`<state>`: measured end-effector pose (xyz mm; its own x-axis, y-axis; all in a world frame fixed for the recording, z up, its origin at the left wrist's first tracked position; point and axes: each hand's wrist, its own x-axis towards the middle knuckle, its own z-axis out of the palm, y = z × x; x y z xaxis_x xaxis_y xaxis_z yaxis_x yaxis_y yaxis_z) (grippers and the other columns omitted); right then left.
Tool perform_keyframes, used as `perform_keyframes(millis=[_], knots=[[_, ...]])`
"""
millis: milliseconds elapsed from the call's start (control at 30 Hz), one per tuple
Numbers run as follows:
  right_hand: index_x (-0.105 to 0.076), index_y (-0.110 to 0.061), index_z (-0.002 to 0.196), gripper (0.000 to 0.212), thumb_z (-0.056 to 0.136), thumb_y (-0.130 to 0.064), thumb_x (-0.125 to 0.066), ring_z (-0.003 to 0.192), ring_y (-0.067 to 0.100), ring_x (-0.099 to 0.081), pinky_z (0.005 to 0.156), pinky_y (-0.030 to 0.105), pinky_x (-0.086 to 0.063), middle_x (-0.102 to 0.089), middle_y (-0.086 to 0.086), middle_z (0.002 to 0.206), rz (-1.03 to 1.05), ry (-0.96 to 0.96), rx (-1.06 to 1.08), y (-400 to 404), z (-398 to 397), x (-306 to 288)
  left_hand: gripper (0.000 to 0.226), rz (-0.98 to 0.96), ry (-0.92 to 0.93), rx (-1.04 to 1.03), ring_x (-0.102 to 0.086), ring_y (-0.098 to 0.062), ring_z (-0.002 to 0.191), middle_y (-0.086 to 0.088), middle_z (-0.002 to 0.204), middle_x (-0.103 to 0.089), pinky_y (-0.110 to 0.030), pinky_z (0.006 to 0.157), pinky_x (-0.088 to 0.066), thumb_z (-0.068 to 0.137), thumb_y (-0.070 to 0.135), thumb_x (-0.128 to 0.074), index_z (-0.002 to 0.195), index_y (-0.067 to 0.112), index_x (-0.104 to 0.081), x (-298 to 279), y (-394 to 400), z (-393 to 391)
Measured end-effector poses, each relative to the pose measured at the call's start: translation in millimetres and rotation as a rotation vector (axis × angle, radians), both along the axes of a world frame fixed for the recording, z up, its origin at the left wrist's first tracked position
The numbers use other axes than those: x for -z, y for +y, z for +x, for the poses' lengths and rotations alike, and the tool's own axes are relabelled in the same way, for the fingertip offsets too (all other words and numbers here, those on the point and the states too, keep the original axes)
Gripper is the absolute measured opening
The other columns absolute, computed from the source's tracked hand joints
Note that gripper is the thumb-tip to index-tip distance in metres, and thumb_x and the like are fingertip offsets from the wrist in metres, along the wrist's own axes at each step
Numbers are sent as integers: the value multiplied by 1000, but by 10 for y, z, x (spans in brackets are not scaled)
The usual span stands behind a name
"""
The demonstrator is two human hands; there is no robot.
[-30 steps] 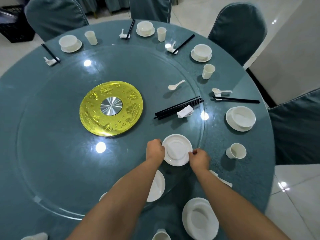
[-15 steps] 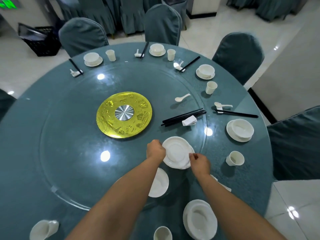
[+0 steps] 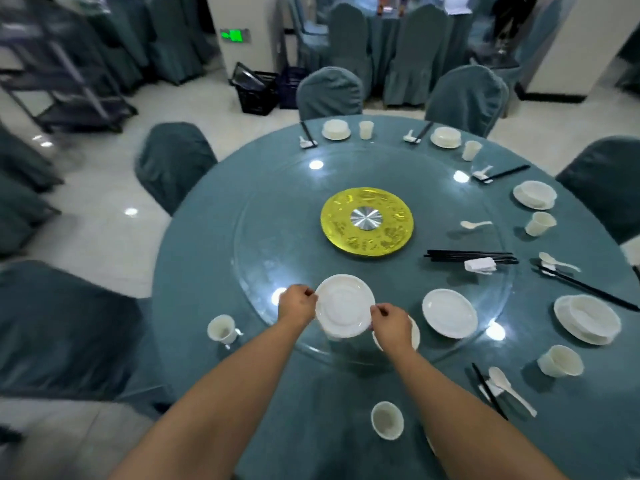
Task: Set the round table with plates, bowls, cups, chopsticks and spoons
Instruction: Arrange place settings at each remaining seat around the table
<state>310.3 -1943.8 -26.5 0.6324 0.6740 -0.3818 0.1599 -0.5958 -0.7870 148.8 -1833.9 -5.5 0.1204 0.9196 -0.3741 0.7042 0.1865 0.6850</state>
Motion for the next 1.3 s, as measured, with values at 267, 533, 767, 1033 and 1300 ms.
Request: perform_keyframes(millis=[267,533,767,1033,1300], knots=[[-65,-5,72,24,88,-15,-50,71,23,-57,64,28,-42,-69,14,75,-119,56,-262,-82,-1334,254,18,-90,31,-227,-68,-24,71,-19,77,-71,-39,71,-58,87,11,-59,82,-2,-70,306,-498,-1571],[-72,-12,82,19,87,-10,-54,69,15,-61,61,21,-45,-70,2,73,-245,139,-328,-423,-2022,812,15,-236,58,-322,-66,-22,73,-12,74,-69,-32,64,-49,87,13,-63,82,5,-74,940,-965,-2290],[-73,-11,90,19,86,-5,-55,65,13,-63,59,16,-44,-72,4,76,-266,145,-326,-362,-2304,1146,15,-257,25,-426,-62,-16,76,-3,86,-73,-21,67,-41,89,18,-63,93,14,-77,1333,-957,-2568],[-66,-3,81,20,92,-15,-54,83,27,-62,70,30,-44,-67,8,82,-291,-129,-399,-259,-2306,1307,36,-104,350,-171,-47,-28,125,-11,136,-52,-36,107,-40,95,26,-56,130,18,-60,1557,-919,-2825],[-24,-14,153,62,97,-28,-46,149,24,-13,120,38,-17,-13,6,162,-268,-636,-686,169,-2181,1236,89,-379,615,177,17,-47,144,-15,159,26,-52,120,-11,93,44,-60,155,36,2,1692,-644,-3018]])
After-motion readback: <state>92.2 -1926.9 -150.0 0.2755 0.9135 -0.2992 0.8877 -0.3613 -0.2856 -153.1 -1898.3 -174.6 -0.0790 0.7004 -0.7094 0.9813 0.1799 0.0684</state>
